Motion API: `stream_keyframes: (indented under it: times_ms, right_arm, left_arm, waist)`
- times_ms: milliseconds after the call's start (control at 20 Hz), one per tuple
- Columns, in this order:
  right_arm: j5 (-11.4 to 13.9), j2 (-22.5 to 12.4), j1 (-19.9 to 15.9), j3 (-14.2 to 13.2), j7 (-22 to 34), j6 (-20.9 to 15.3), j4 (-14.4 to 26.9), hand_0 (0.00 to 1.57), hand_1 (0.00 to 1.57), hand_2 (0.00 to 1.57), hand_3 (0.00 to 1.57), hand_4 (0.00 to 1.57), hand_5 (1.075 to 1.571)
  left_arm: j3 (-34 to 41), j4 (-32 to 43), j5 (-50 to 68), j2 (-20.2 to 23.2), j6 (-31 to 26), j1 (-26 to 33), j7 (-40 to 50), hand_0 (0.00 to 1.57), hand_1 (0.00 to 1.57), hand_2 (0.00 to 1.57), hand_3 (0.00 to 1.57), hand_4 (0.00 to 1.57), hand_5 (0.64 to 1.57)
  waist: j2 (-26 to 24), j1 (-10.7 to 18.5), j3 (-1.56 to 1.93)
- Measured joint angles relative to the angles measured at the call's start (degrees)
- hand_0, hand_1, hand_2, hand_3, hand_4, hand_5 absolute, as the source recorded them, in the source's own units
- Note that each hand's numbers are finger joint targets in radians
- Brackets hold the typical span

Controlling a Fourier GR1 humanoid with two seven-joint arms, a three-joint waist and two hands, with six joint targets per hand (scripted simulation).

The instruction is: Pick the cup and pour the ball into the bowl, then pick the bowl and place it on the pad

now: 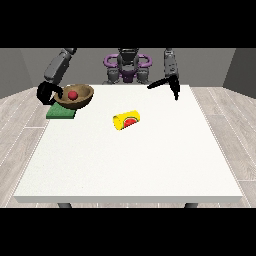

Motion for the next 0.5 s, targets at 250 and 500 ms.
stream_keyframes:
  times_ms: [250, 500]
  right_arm:
    - [-0.3, -5.5, 0.6, -2.4, -6.3, 4.2, 3.4, 1.57, 1.57, 1.57, 0.35, 1.02, 1.569]
    - [0.6, -10.3, 0.3, -3.3, -11.4, 6.5, 5.6, 1.57, 1.57, 1.57, 0.00, 1.04, 1.569]
  left_arm:
    - [-2.0, -6.6, -1.6, -0.8, 1.7, -1.9, 1.7, 0.00, 0.00, 0.00, 0.00, 0.00, 1.563]
    - [-2.5, -12.3, -2.2, -0.3, 2.2, -1.9, 3.2, 0.00, 0.00, 0.00, 0.00, 0.00, 1.563]
  waist:
    - [6.7, 1.4, 0.07]
    - [11.3, 1.3, 0.08]
